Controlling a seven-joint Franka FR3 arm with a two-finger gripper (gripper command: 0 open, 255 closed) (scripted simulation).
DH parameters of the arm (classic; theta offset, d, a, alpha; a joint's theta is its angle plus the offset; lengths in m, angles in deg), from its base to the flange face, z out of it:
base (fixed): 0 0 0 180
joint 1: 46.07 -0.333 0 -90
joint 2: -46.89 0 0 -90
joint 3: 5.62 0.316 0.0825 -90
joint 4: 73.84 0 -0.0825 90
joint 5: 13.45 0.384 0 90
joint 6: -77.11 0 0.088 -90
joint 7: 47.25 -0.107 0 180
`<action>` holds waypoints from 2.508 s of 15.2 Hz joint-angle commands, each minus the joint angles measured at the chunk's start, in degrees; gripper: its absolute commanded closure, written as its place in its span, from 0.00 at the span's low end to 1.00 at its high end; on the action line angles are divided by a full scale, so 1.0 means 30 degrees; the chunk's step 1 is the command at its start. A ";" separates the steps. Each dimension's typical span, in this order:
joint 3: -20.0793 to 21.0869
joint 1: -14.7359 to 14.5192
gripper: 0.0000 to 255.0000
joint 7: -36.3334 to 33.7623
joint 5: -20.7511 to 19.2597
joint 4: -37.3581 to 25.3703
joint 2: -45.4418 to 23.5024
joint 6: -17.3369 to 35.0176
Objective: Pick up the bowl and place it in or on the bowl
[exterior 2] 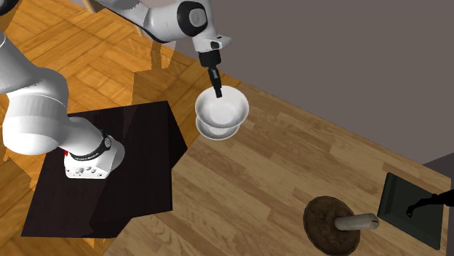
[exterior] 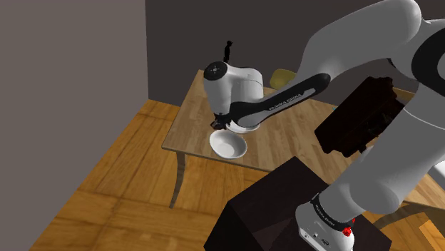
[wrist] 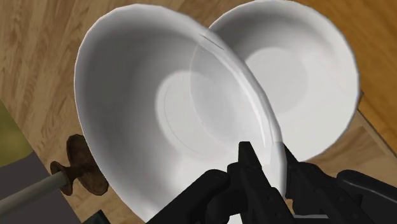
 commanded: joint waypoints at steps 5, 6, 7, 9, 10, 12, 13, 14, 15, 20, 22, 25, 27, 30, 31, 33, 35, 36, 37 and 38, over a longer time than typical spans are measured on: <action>0.0597 -0.0836 1.00 -0.1549 -0.0017 -0.0206 -0.0795 -0.0301; 0.0562 -0.0850 1.00 -0.1734 -0.0183 -0.0184 -0.1001 -0.0151; 0.0525 -0.0866 1.00 -0.1920 -0.0350 -0.0166 -0.1210 -0.0003; 0.0442 -0.0904 1.00 -0.2294 -0.0692 -0.0144 -0.1636 0.0286; 0.0397 -0.0925 1.00 -0.2482 -0.0865 -0.0139 -0.1853 0.0427; 0.0301 -0.0972 1.00 -0.2860 -0.1218 -0.0144 -0.2295 0.0702; 0.0249 -0.0999 1.00 -0.3049 -0.1396 -0.0153 -0.2519 0.0836; 0.0196 -0.1027 1.00 -0.3239 -0.1575 -0.0166 -0.2746 0.0968; 0.0139 -0.1057 1.00 -0.3428 -0.1756 -0.0184 -0.2975 0.1098; -0.0016 -0.1144 1.00 -0.3906 -0.2215 -0.0247 -0.3563 0.1419; -0.0016 -0.1144 1.00 -0.3906 -0.2215 -0.0247 -0.3563 0.1419; -0.0017 -0.1144 1.00 -0.3906 -0.2214 -0.0247 -0.3563 0.1419; -0.0016 -0.1145 0.00 -0.3905 -0.2213 -0.0247 -0.3561 0.1418; -0.0016 -0.1145 0.00 -0.3905 -0.2213 -0.0247 -0.3561 0.1418; -0.0016 -0.1145 0.00 -0.3905 -0.2213 -0.0247 -0.3561 0.1418; 0.0454 -0.1315 0.00 -0.3378 -0.1273 -0.0473 -0.2786 0.0531; 0.0837 -0.1488 0.00 -0.2941 -0.0489 -0.0773 -0.2159 -0.0302; 0.0835 -0.1490 0.00 -0.2941 -0.0488 -0.0773 -0.2158 -0.0302; 0.0835 -0.1490 0.00 -0.2941 -0.0488 -0.0773 -0.2158 -0.0302; 0.0835 -0.1490 0.00 -0.2940 -0.0488 -0.0772 -0.2158 -0.0302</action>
